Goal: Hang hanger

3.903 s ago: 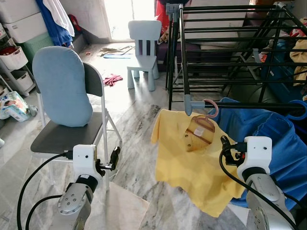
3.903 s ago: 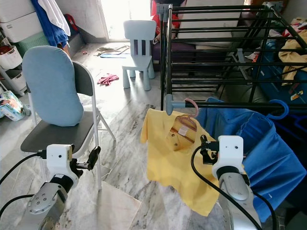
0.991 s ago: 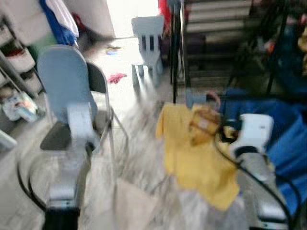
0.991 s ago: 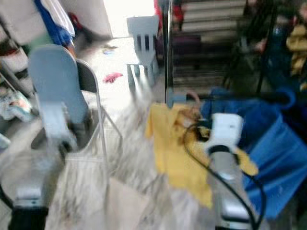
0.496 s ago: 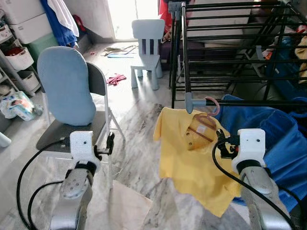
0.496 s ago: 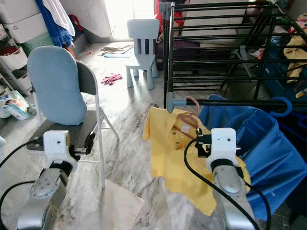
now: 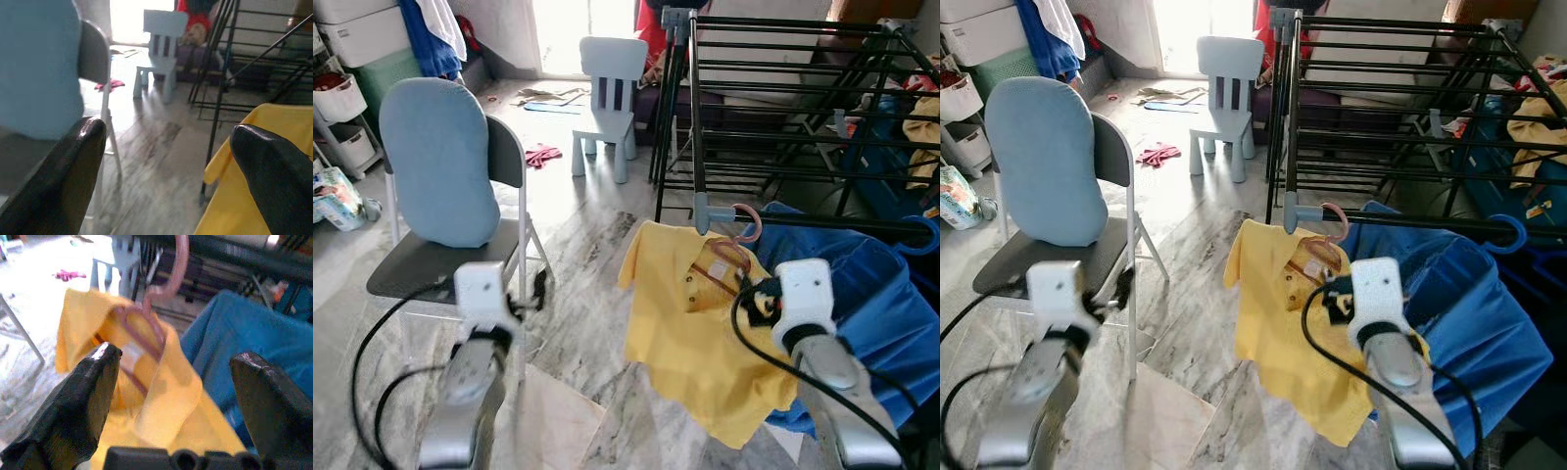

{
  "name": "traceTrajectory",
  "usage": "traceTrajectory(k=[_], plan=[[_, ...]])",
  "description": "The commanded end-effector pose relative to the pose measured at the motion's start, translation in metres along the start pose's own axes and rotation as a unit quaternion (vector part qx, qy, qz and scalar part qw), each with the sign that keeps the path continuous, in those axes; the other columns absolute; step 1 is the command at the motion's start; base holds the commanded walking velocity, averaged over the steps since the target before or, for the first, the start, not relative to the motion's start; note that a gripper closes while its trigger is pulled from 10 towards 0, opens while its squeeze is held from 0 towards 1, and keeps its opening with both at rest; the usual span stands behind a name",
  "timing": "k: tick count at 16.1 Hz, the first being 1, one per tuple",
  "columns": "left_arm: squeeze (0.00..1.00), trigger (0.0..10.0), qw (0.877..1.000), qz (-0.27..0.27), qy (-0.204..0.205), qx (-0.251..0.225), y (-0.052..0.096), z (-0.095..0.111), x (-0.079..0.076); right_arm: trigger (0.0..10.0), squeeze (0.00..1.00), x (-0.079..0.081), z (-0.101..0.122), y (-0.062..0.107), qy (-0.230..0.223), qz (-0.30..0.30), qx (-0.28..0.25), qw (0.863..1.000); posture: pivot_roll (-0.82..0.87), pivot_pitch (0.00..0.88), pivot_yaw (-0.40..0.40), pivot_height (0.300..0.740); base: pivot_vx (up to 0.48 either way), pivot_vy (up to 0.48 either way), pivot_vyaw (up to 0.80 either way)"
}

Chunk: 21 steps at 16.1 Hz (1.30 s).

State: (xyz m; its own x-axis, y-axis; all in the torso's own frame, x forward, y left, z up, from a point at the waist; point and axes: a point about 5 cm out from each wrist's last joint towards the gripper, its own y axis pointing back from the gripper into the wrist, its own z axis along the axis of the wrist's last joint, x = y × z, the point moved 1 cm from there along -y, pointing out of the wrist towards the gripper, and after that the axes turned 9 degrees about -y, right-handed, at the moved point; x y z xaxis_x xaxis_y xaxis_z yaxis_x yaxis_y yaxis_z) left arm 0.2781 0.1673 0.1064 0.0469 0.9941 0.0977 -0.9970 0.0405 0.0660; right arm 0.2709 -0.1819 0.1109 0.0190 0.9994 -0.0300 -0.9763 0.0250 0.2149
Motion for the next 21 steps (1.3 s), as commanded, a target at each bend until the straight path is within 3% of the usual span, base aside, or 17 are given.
traceTrajectory(k=[1, 3, 6, 11, 15, 21], plan=[[0.00, 10.0, 1.000, -0.002, -0.004, 0.003, 0.000, 0.001, 0.002, 10.0, 0.00, -0.006, -0.007, 0.003, 0.016, -0.016, 0.019, 1.000, -0.11, 0.000, 0.007, 0.740, 0.000, 0.000, 0.00], [0.00, 10.0, 1.000, -0.015, 0.001, 0.015, -0.001, -0.003, -0.001, 10.0, 0.00, -0.027, -0.019, 0.005, 0.028, -0.042, 0.055, 0.997, -0.13, 0.000, 0.021, 0.740, 0.000, 0.000, 0.00], [0.00, 10.0, 0.999, -0.026, 0.013, 0.026, -0.003, -0.007, -0.005, 10.0, 0.00, -0.043, -0.012, -0.005, 0.059, -0.046, 0.054, 0.996, -0.13, 0.000, 0.019, 0.740, 0.000, 0.000, 0.00], [0.00, 10.0, 0.999, -0.033, 0.008, 0.022, -0.008, -0.002, -0.004, 10.0, 0.00, -0.042, -0.007, -0.034, 0.091, 0.027, 0.061, 0.994, -0.11, 0.000, 0.018, 0.740, 0.000, 0.000, 0.00], [0.00, 10.0, 0.999, -0.033, 0.006, 0.020, -0.009, 0.000, -0.001, 10.0, 0.00, -0.053, -0.001, -0.054, 0.107, 0.035, 0.068, 0.991, -0.09, 0.000, 0.022, 0.740, 0.000, 0.000, 0.00], [0.00, 10.0, 0.999, -0.045, 0.006, 0.019, -0.012, 0.002, -0.007, 10.0, 0.00, -0.055, -0.019, -0.070, 0.114, 0.084, 0.102, 0.985, -0.08, 0.000, 0.036, 0.740, 0.000, 0.000, 0.00]])
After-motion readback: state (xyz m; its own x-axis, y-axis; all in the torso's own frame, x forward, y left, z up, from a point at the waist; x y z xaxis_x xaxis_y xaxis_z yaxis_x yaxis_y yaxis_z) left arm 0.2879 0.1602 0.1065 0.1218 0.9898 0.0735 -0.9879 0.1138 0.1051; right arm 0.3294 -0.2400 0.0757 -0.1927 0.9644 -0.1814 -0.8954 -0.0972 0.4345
